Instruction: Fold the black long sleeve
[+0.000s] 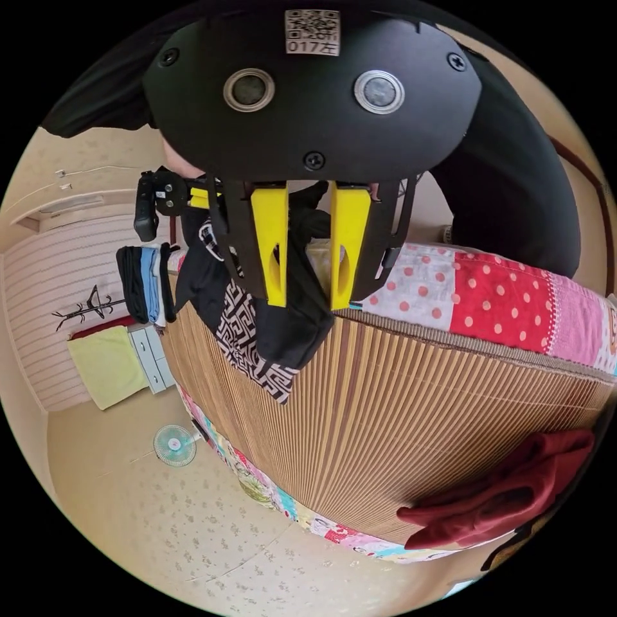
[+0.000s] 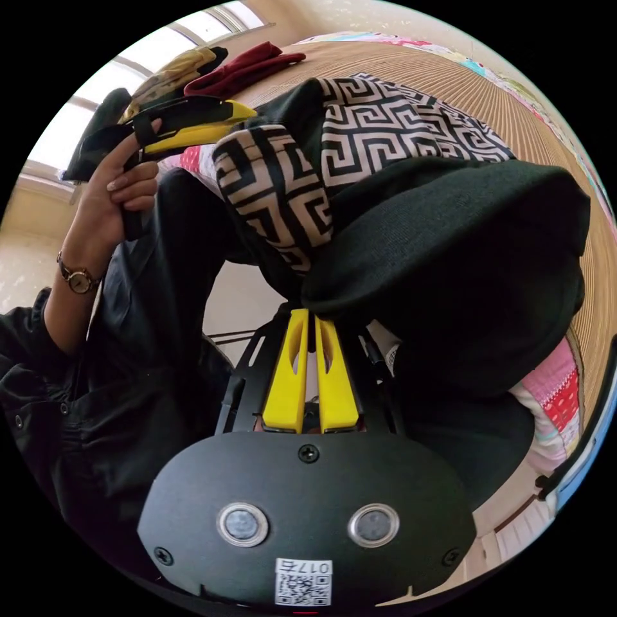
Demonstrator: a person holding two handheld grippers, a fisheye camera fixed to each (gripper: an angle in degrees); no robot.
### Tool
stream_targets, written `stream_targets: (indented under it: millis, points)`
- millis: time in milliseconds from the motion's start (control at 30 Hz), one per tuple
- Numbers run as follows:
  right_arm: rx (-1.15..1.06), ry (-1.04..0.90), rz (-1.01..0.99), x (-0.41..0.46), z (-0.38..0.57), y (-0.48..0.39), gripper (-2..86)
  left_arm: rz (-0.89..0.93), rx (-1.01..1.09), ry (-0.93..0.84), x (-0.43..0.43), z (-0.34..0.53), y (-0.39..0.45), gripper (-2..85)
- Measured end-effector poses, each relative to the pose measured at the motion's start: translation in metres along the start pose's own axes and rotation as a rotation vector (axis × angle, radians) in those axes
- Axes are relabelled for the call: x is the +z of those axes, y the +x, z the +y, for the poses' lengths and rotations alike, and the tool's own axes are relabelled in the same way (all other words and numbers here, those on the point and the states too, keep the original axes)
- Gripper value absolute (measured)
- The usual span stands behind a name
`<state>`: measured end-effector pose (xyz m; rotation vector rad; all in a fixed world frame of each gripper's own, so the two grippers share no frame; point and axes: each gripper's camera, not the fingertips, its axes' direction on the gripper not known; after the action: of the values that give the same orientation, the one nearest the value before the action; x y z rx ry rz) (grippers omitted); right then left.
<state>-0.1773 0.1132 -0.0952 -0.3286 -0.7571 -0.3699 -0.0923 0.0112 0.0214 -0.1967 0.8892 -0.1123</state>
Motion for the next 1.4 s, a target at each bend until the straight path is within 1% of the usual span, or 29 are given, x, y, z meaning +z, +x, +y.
stream_targets:
  millis: [67,133,167,200,233,300,333,400,433,467,500,533,567,600,633,700,733,800,867,900,967,1067,1133,1233,1267,1300,1367,1400]
  points:
    - [-0.010,0.011,0.007,-0.008,0.002,-0.006,0.9,-0.004,-0.009,-0.033,0.005,0.007,-0.010,7.6]
    - [-0.009,0.010,-0.003,-0.018,0.008,-0.008,1.0,0.064,-0.013,-0.086,0.014,0.015,-0.027,3.1]
    - [-0.008,0.010,-0.008,-0.021,0.011,-0.008,1.0,0.148,-0.002,-0.088,0.014,0.022,-0.041,1.8]
    - [-0.008,0.014,-0.023,-0.028,0.017,-0.007,1.0,0.242,0.021,-0.053,0.006,0.029,-0.055,0.9]
    - [-0.015,0.025,-0.048,-0.037,0.025,-0.006,1.1,0.294,0.041,-0.026,0.000,0.033,-0.061,0.6]
    - [-0.062,0.053,-0.097,-0.055,0.041,-0.007,1.3,0.521,0.155,0.068,-0.032,0.045,-0.087,-0.3]
    - [-0.098,0.081,-0.132,-0.070,0.054,-0.007,1.4,0.578,0.187,0.084,-0.040,0.047,-0.094,-0.3]
    - [-0.167,0.134,-0.202,-0.096,0.075,-0.008,1.4,0.839,0.327,0.160,-0.079,0.056,-0.122,-0.5]
    - [-0.217,0.183,-0.259,-0.118,0.091,-0.009,1.4,0.902,0.354,0.183,-0.090,0.058,-0.130,-0.5]
    - [-0.239,0.213,-0.289,-0.129,0.099,-0.009,1.4,1.009,0.412,0.223,-0.110,0.063,-0.144,-0.5]
    - [-0.286,0.282,-0.351,-0.153,0.116,-0.008,1.2,1.101,0.490,0.242,-0.130,0.067,-0.155,-0.5]
    - [-0.341,0.354,-0.419,-0.178,0.134,-0.008,1.1,1.152,0.535,0.244,-0.139,0.069,-0.159,-0.5]
    - [-0.371,0.389,-0.454,-0.190,0.143,-0.008,1.0,1.258,0.626,0.251,-0.157,0.074,-0.167,-0.5]
    - [-0.428,0.458,-0.526,-0.215,0.160,-0.008,1.0,1.359,0.707,0.295,-0.177,0.081,-0.176,-0.5]
    - [-0.474,0.527,-0.586,-0.239,0.176,-0.008,0.9,1.410,0.743,0.324,-0.186,0.085,-0.180,-0.6]
    - [-0.515,0.628,-0.650,-0.270,0.197,-0.006,0.9,1.666,0.870,0.432,-0.218,0.098,-0.196,-0.6]
    - [-0.523,0.683,-0.676,-0.287,0.208,-0.005,0.9,1.738,0.900,0.461,-0.224,0.101,-0.199,-0.7]
    - [-0.512,0.723,-0.700,-0.305,0.217,-0.003,1.0,2.019,0.991,0.578,-0.243,0.115,-0.210,-0.7]
    - [-0.502,0.713,-0.700,-0.315,0.220,-0.005,1.2,2.181,1.042,0.603,-0.254,0.126,-0.209,-0.8]
    - [-0.485,0.692,-0.688,-0.316,0.218,-0.008,1.5,2.232,1.077,0.586,-0.262,0.134,-0.204,-0.8]
    - [-0.432,0.643,-0.675,-0.314,0.212,-0.011,2.4,2.240,1.128,0.542,-0.277,0.152,-0.191,-0.8]
    - [-0.315,0.582,-0.723,-0.300,0.198,-0.009,5.3,2.293,1.214,0.500,-0.301,0.181,-0.175,-0.8]
    - [-0.246,0.580,-0.826,-0.288,0.191,-0.002,7.5,2.345,1.242,0.493,-0.312,0.196,-0.169,-0.8]
    - [-0.246,0.589,-0.968,-0.285,0.183,0.005,9.7,2.414,1.237,0.433,-0.317,0.214,-0.155,-0.8]
    - [-0.259,0.587,-0.995,-0.285,0.181,0.005,10.2,2.401,1.245,0.404,-0.318,0.221,-0.150,-0.8]
    - [-0.287,0.568,-1.051,-0.286,0.177,0.003,10.9,2.351,1.264,0.375,-0.318,0.227,-0.145,-0.8]
    - [-0.346,0.435,-1.133,-0.279,0.165,-0.009,11.6,2.265,1.255,0.347,-0.315,0.232,-0.142,-0.8]
    - [-0.402,0.324,-1.174,-0.271,0.160,-0.024,11.1,2.240,1.244,0.340,-0.313,0.235,-0.143,-0.8]
